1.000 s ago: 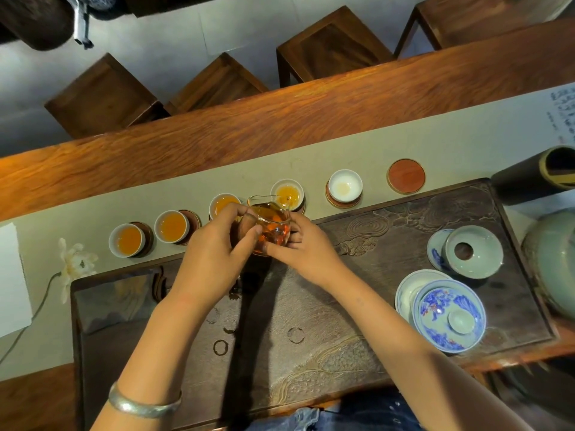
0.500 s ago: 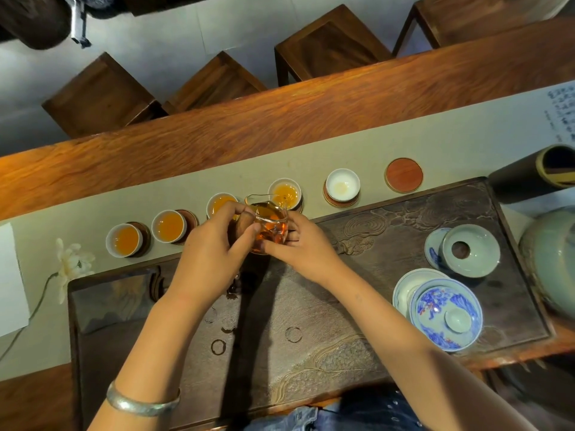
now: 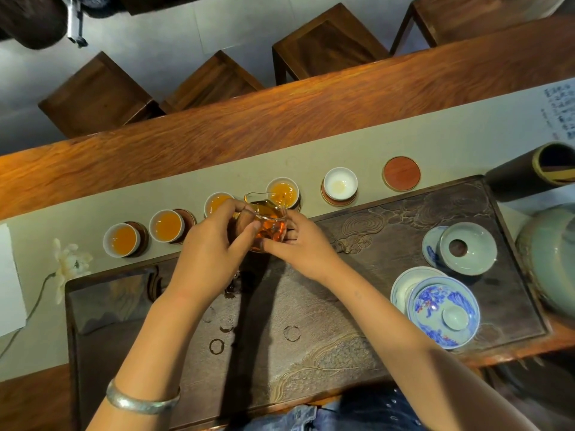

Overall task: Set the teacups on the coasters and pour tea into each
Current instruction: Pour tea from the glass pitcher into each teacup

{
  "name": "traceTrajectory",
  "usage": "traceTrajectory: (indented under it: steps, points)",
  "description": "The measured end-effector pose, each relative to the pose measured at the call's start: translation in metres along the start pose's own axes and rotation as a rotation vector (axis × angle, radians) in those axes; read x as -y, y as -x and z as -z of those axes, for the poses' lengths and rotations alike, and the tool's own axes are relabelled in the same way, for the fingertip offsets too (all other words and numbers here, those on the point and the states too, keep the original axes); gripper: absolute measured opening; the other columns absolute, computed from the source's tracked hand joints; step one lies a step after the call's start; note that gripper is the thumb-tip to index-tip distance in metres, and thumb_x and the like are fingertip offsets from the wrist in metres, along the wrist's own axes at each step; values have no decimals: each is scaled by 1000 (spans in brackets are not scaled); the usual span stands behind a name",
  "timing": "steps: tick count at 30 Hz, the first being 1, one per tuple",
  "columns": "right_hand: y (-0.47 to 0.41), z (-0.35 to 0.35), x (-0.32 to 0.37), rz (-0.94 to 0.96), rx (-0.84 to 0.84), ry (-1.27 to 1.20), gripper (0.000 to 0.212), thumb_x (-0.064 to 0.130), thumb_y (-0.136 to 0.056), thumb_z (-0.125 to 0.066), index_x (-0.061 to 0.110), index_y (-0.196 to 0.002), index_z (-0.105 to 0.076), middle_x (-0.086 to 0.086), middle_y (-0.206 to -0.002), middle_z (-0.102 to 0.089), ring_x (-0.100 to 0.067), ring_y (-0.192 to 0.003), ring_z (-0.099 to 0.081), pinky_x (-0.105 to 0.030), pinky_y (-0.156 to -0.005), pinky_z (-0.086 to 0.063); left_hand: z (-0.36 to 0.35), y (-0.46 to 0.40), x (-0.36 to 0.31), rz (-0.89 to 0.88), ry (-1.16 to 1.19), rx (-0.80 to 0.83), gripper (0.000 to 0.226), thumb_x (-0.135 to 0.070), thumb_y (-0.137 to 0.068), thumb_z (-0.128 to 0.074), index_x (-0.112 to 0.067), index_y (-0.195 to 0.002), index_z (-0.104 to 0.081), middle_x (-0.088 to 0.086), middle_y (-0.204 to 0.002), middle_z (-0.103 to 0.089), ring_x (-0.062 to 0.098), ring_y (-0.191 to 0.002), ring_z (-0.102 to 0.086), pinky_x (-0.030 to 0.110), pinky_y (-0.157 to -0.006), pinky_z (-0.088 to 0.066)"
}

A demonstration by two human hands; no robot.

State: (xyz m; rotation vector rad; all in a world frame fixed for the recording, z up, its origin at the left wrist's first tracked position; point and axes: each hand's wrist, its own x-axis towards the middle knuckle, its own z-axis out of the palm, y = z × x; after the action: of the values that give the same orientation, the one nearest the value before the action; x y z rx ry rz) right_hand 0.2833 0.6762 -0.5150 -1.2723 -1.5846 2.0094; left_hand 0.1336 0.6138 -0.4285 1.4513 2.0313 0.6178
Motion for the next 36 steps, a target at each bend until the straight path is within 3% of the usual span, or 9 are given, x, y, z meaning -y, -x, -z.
traceTrajectory:
  steps: [11,19,23,29,34,36]
  points:
    - [-3,1,-1,-11,-3,7,63,56,-67,-78,35,-123,-59,12,-114,-71,-6,-106,-68,-43,-99,-53,0,-2,-6,-10,-31,-21,16,-33,-92,-59,-27,-107,-58,-16,-72,-58,-8,-64,-54,8,-52,-36]
    - [-4,1,1,-21,12,27,55,53,-68,-79,38,-117,-62,14,-110,-73,-5,-102,-69,-43,-98,-54,1,0,-5,-3,-23,-5,17,-36,-92,-57,-29,-107,-57,-13,-78,-62,-1,-65,-56,13,-50,-33]
    - [-4,1,1,-26,14,30,48,49,-65,-81,50,-108,-60,18,-109,-72,-3,-101,-70,-42,-98,-54,1,4,-4,-11,15,6,13,-33,-92,-57,-30,-104,-56,-12,-76,-62,2,-68,-57,14,-53,-40]
    - [-2,2,6,-3,16,30,80,49,-59,-83,32,-130,-51,10,-118,-69,-7,-109,-67,-42,-101,-53,1,14,-2,-16,79,-10,11,-27,-92,-60,-26,-102,-56,-8,-80,-63,8,-68,-57,22,-58,-43]
    - [2,5,17,51,-28,38,84,51,-59,-81,35,-133,-46,11,-125,-65,-8,-114,-64,-42,-101,-52,3,18,-9,-37,120,-59,12,-23,-92,-60,-27,-104,-57,-13,-89,-63,7,-75,-59,18,-59,-45]
    - [5,7,19,71,-57,30,77,51,-59,-80,44,-128,-47,11,-127,-63,-8,-115,-63,-41,-102,-52,2,16,-13,-47,129,-65,12,-25,-92,-60,-28,-104,-57,-15,-91,-63,8,-75,-59,20,-59,-46]
